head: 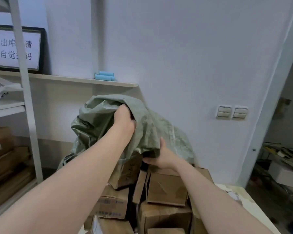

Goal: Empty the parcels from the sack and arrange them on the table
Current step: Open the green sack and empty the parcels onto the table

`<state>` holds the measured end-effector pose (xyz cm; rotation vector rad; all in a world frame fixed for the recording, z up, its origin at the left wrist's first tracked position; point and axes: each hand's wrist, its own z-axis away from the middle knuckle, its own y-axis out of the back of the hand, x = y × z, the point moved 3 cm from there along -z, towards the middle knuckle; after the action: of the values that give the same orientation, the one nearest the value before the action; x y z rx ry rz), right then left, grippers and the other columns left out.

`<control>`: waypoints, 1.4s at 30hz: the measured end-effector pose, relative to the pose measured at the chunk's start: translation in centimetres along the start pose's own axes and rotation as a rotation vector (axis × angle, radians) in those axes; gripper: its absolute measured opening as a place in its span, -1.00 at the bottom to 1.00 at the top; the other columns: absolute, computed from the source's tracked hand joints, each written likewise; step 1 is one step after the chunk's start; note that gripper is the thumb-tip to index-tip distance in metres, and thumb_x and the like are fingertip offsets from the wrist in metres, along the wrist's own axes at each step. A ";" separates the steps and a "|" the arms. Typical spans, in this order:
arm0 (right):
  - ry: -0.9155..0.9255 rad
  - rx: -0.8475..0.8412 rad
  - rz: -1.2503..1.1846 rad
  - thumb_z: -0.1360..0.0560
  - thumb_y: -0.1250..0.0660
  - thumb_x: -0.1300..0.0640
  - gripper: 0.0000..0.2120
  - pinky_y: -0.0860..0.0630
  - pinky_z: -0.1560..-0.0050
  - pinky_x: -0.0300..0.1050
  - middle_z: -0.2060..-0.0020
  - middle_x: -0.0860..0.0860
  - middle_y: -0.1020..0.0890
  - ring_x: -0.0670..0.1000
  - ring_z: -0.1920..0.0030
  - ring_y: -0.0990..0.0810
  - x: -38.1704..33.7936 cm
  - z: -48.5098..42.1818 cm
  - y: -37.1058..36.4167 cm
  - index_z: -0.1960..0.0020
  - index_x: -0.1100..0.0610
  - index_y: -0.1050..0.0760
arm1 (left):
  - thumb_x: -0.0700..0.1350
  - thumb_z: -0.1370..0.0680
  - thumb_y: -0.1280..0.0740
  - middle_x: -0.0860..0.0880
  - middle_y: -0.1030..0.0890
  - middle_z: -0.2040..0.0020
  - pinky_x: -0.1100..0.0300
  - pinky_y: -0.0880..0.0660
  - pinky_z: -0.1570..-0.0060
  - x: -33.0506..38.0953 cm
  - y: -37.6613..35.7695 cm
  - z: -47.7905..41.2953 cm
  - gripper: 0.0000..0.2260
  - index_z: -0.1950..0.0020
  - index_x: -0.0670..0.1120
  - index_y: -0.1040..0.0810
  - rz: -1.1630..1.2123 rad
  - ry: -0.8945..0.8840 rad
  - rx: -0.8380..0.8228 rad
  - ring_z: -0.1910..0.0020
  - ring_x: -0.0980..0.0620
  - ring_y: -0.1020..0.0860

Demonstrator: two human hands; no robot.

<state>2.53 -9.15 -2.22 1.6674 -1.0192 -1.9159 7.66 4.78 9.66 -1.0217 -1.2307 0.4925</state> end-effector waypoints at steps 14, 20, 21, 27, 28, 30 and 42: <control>-0.086 0.342 -1.183 -0.63 -0.02 0.31 -0.69 -0.66 0.23 0.01 -0.05 0.16 -0.65 0.12 0.11 -0.66 -3.6 -4.7 1.5 -0.12 0.09 -0.51 | -0.16 -0.52 -0.29 -0.20 -0.63 -0.01 0.01 -0.57 0.01 -0.4 2.8 -2.5 -0.81 -0.07 -0.20 -0.60 -0.352 0.018 -0.099 0.09 -0.13 -0.60; 0.203 0.306 -1.432 -0.65 -0.03 0.07 -0.65 -0.58 -0.01 -0.07 -0.06 0.13 -0.64 0.11 -0.08 -0.60 -7.9 -4.6 6.5 -0.23 0.15 -0.52 | 0.09 -0.09 -0.61 -0.07 -0.43 -0.39 -0.08 -0.43 -0.32 -2.1 5.8 -5.1 0.02 -0.48 0.01 -0.25 -1.149 -0.118 -0.019 -0.33 -0.10 -0.44; 0.241 0.254 -1.468 -0.65 -0.03 0.04 -0.62 -0.55 -0.05 -0.08 -0.03 0.13 -0.65 0.10 -0.06 -0.61 -8.6 -4.8 7.2 -0.23 0.19 -0.52 | 0.21 0.02 -0.59 -0.06 -0.31 -0.48 -0.07 -0.35 -0.38 -2.4 6.0 -5.2 0.19 -0.53 0.05 -0.14 -1.270 -0.127 0.022 -0.42 -0.12 -0.33; 0.350 0.289 -0.990 -0.44 -0.32 0.22 -0.73 -0.54 -0.11 0.11 0.02 0.11 -0.62 0.14 -0.05 -0.58 -10.3 -4.9 8.6 -0.13 0.20 -0.54 | 0.08 -0.56 -0.29 -0.05 -0.54 -0.29 0.08 -0.55 -0.15 -3.6 5.7 -6.2 -0.65 -0.29 -0.03 -0.48 -0.990 -0.189 0.018 -0.17 -0.01 -0.56; 0.361 0.295 -0.886 -0.48 -0.29 0.26 -0.79 -0.57 -0.06 0.05 0.02 0.05 -0.64 0.09 -0.04 -0.60 -10.0 -4.5 8.5 -0.10 0.11 -0.55 | -0.05 -0.64 -0.20 -0.02 -0.56 -0.21 0.16 -0.58 0.02 -4.2 5.5 -6.2 -0.86 -0.18 0.01 -0.48 -0.793 -0.087 0.009 -0.05 0.05 -0.57; 0.399 0.292 -0.670 -0.53 -0.28 0.28 -0.71 -0.57 0.03 -0.17 -0.04 -0.05 -0.62 -0.04 -0.06 -0.60 -9.2 -4.1 8.4 -0.19 0.02 -0.50 | -0.07 -0.69 -0.09 -0.05 -0.54 -0.18 0.10 -0.51 0.04 -5.3 4.6 -5.9 -0.84 -0.04 0.03 -0.45 -0.452 0.072 0.051 -0.01 0.00 -0.52; -0.071 0.110 -0.359 -0.20 -0.57 -0.27 0.33 -0.58 -0.03 0.25 -0.52 -0.01 -0.16 0.17 -0.37 -0.37 1.2 -0.3 7.8 -0.50 -0.18 0.43 | -0.08 -0.68 -0.13 -0.14 -0.51 -0.26 -0.18 -0.39 -0.33 -6.9 -3.2 -1.0 -0.73 -0.35 -0.11 -0.41 0.105 0.049 -0.074 -0.26 -0.16 -0.50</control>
<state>1.36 -15.17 2.75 1.9672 -0.9132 -2.1905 5.81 -2.61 8.75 -1.1597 -1.1631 0.5035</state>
